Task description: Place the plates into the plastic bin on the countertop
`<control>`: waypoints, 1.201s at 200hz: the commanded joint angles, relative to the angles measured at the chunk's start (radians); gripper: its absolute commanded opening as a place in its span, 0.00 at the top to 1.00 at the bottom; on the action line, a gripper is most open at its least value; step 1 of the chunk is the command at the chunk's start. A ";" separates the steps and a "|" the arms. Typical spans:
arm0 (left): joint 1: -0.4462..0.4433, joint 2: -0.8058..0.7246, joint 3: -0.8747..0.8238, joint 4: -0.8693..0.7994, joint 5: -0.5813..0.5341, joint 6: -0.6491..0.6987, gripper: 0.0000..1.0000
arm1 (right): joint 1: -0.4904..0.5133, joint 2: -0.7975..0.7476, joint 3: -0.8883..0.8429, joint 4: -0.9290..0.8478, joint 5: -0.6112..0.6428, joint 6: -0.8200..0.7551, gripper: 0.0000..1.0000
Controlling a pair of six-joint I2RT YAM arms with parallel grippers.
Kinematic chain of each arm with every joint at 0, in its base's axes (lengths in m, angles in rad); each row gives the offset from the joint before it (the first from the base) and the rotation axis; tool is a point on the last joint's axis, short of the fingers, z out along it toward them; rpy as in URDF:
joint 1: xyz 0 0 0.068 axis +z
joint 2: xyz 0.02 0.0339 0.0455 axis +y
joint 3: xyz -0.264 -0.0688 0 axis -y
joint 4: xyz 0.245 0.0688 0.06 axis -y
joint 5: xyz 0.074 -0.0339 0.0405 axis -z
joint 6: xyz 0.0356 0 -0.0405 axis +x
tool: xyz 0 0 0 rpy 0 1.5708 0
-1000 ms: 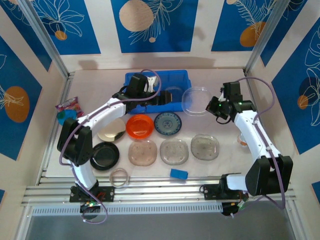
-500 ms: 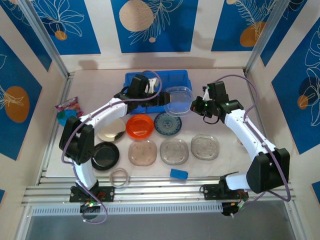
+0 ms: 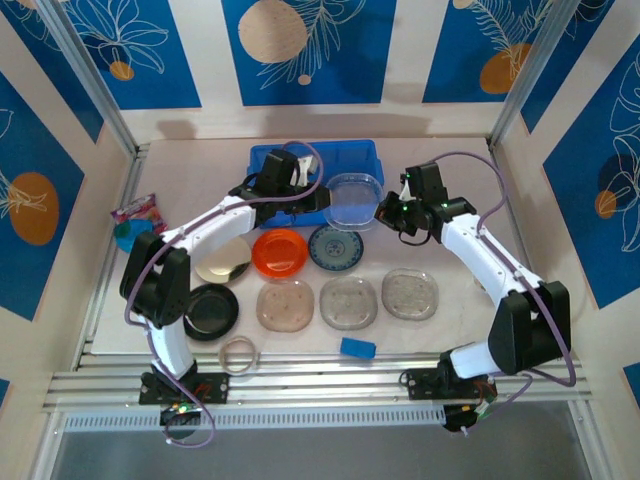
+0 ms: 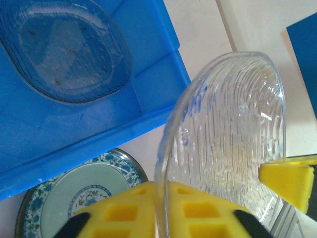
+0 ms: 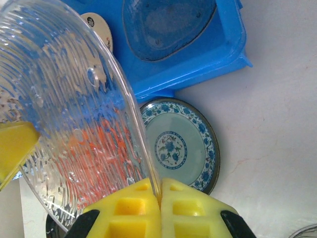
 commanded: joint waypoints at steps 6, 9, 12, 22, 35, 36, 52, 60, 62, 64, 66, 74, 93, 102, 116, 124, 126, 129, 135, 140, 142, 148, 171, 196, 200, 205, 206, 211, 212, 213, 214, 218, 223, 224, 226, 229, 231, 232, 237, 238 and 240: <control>0.003 0.020 0.036 -0.004 0.014 0.008 0.99 | 0.008 0.029 0.035 0.019 0.001 0.024 1.00; 0.003 0.022 0.039 -0.007 0.013 0.008 1.00 | 0.008 0.032 0.038 0.018 -0.001 0.024 1.00; 0.003 0.023 0.043 -0.011 0.013 0.011 1.00 | 0.008 0.038 0.042 0.018 -0.001 0.024 1.00; 0.004 0.030 0.059 -0.027 0.006 0.017 1.00 | 0.008 0.051 0.052 0.021 -0.007 0.020 0.99; 0.006 0.040 0.078 -0.041 -0.001 0.018 1.00 | 0.009 0.073 0.069 0.030 -0.007 0.013 0.95; 0.006 0.040 0.079 -0.042 -0.001 0.019 1.00 | 0.009 0.075 0.070 0.031 -0.008 0.012 0.94; 0.011 0.051 0.112 -0.074 -0.022 0.029 1.00 | 0.010 0.111 0.111 0.030 -0.009 -0.001 0.86; 0.014 0.056 0.128 -0.089 -0.033 0.035 1.00 | 0.010 0.128 0.135 0.021 -0.005 -0.009 0.83; 0.014 0.058 0.131 -0.093 -0.036 0.037 1.00 | 0.010 0.131 0.142 0.018 -0.003 -0.011 0.82; 0.016 0.059 0.134 -0.097 -0.038 0.039 1.00 | 0.010 0.136 0.148 0.015 -0.002 -0.013 0.81; 0.017 0.060 0.139 -0.101 -0.042 0.039 1.00 | 0.009 0.138 0.152 0.012 -0.001 -0.015 0.79; 0.020 0.062 0.151 -0.117 -0.057 0.042 1.00 | 0.008 0.148 0.175 0.000 0.007 -0.025 0.71; 0.036 0.065 0.180 -0.148 -0.087 0.053 1.00 | 0.002 0.149 0.210 -0.020 0.034 -0.050 0.54; 0.046 0.068 0.193 -0.162 -0.102 0.058 1.00 | -0.004 0.143 0.224 -0.029 0.048 -0.061 0.47; 0.063 0.078 0.219 -0.183 -0.116 0.066 1.00 | -0.017 0.133 0.248 -0.053 0.072 -0.076 0.44; 0.075 0.086 0.238 -0.194 -0.126 0.069 1.00 | -0.026 0.122 0.256 -0.067 0.089 -0.082 0.42; 0.078 0.088 0.244 -0.196 -0.127 0.070 1.00 | -0.030 0.118 0.256 -0.070 0.094 -0.085 0.42; 0.083 0.091 0.247 -0.198 -0.132 0.072 1.00 | -0.032 0.113 0.258 -0.071 0.097 -0.087 0.42; 0.092 0.098 0.259 -0.200 -0.137 0.075 1.00 | -0.042 0.101 0.255 -0.069 0.102 -0.095 0.42; 0.099 0.106 0.273 -0.204 -0.142 0.078 1.00 | -0.051 0.091 0.252 -0.066 0.102 -0.101 0.42; 0.102 0.111 0.279 -0.205 -0.143 0.078 1.00 | -0.056 0.087 0.249 -0.065 0.103 -0.103 0.42; 0.110 0.121 0.290 -0.201 -0.139 0.084 1.00 | -0.072 0.077 0.245 -0.060 0.101 -0.107 0.42; 0.138 0.169 0.335 -0.185 -0.125 0.077 1.00 | -0.142 0.057 0.226 -0.052 0.069 -0.101 0.42; 0.154 0.246 0.433 -0.222 -0.109 0.087 1.00 | -0.180 0.048 0.206 -0.046 0.057 -0.094 0.42; 0.155 0.260 0.452 -0.232 -0.105 0.090 1.00 | -0.183 0.046 0.202 -0.044 0.053 -0.093 0.42; 0.156 0.276 0.473 -0.238 -0.098 0.094 1.00 | -0.187 0.046 0.196 -0.040 0.049 -0.092 0.42; 0.156 0.279 0.476 -0.240 -0.097 0.094 1.00 | -0.187 0.046 0.194 -0.040 0.048 -0.092 0.42; 0.157 0.294 0.503 -0.249 -0.092 0.097 1.00 | -0.191 0.046 0.189 -0.036 0.044 -0.089 0.42; 0.157 0.296 0.505 -0.251 -0.092 0.097 1.00 | -0.191 0.046 0.188 -0.036 0.043 -0.090 0.42; 0.157 0.300 0.510 -0.253 -0.093 0.098 1.00 | -0.192 0.048 0.188 -0.036 0.042 -0.089 0.42; 0.157 0.303 0.513 -0.255 -0.093 0.100 1.00 | -0.192 0.047 0.188 -0.035 0.041 -0.089 0.42; 0.157 0.317 0.531 -0.264 -0.093 0.102 1.00 | -0.193 0.049 0.184 -0.035 0.038 -0.088 0.42; 0.157 0.332 0.552 -0.275 -0.093 0.103 1.00 | -0.195 0.050 0.182 -0.034 0.035 -0.088 0.42; 0.157 0.335 0.558 -0.278 -0.093 0.103 1.00 | -0.196 0.051 0.181 -0.034 0.034 -0.088 0.42; 0.157 0.342 0.567 -0.282 -0.093 0.103 1.00 | -0.197 0.052 0.181 -0.034 0.032 -0.088 0.42; 0.158 0.350 0.580 -0.287 -0.093 0.104 1.00 | -0.198 0.053 0.180 -0.033 0.030 -0.087 0.42; 0.158 0.356 0.586 -0.290 -0.093 0.103 1.00 | -0.198 0.053 0.180 -0.034 0.029 -0.087 0.42; 0.158 0.358 0.591 -0.292 -0.093 0.102 1.00 | -0.198 0.054 0.179 -0.034 0.028 -0.086 0.42; 0.158 0.370 0.602 -0.295 -0.095 0.099 1.00 | -0.199 0.057 0.177 -0.035 0.026 -0.087 0.42; 0.158 0.373 0.605 -0.296 -0.095 0.099 1.00 | -0.199 0.057 0.178 -0.035 0.024 -0.088 0.42; 0.158 0.377 0.611 -0.296 -0.095 0.097 1.00 | -0.200 0.059 0.178 -0.033 0.023 -0.087 0.42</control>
